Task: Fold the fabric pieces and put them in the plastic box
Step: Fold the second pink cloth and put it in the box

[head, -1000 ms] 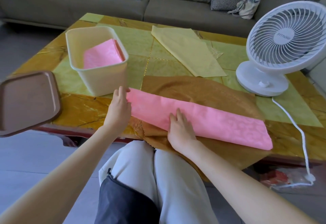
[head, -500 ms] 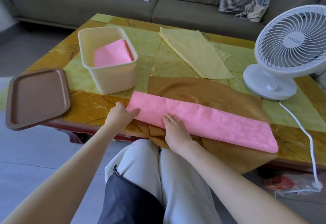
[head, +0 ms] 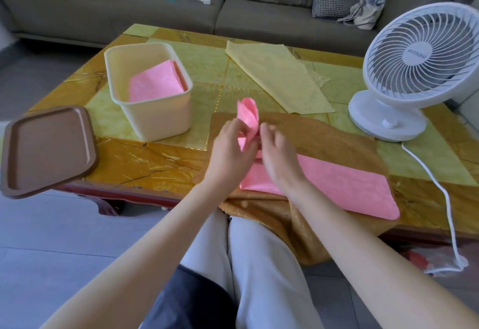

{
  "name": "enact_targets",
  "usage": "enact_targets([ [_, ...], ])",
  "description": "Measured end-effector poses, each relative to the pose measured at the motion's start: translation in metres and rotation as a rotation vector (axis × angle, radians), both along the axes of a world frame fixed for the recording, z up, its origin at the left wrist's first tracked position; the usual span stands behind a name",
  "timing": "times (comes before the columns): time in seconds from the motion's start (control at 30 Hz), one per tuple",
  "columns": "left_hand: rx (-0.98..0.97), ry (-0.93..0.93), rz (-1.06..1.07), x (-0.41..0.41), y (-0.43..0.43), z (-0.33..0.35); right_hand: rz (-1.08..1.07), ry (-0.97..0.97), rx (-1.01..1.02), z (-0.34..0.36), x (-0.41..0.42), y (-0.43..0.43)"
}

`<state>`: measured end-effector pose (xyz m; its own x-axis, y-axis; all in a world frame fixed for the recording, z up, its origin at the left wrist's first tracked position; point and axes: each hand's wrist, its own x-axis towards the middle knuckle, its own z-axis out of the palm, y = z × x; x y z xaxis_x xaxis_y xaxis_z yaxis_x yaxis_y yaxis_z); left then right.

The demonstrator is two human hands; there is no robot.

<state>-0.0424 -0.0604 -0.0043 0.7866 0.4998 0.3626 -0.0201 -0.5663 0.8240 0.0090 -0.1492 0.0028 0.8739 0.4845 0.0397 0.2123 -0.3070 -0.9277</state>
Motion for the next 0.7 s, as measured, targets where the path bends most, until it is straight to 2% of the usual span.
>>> enact_targets([
  [0.1, 0.050, 0.056, -0.166, 0.007, -0.028, -0.009, -0.064, 0.038, -0.064, 0.014, 0.013, -0.029],
  [0.23, 0.117, 0.160, -0.321, 0.014, -0.052, -0.028, -0.170, 0.180, -0.204, 0.003, 0.025, -0.061],
  [0.4, 0.475, 0.360, -0.266, 0.018, -0.047, -0.051, -0.269, 0.170, -0.274, -0.014, 0.042, -0.082],
  [0.57, 0.333, 0.340, -0.318, 0.022, -0.036, -0.058, -0.354, 0.284, -0.292, -0.034, 0.053, -0.099],
  [0.7, 0.455, 0.432, -0.342, 0.039, -0.034, -0.062, -0.387, 0.392, -0.391, -0.050, 0.052, -0.110],
])
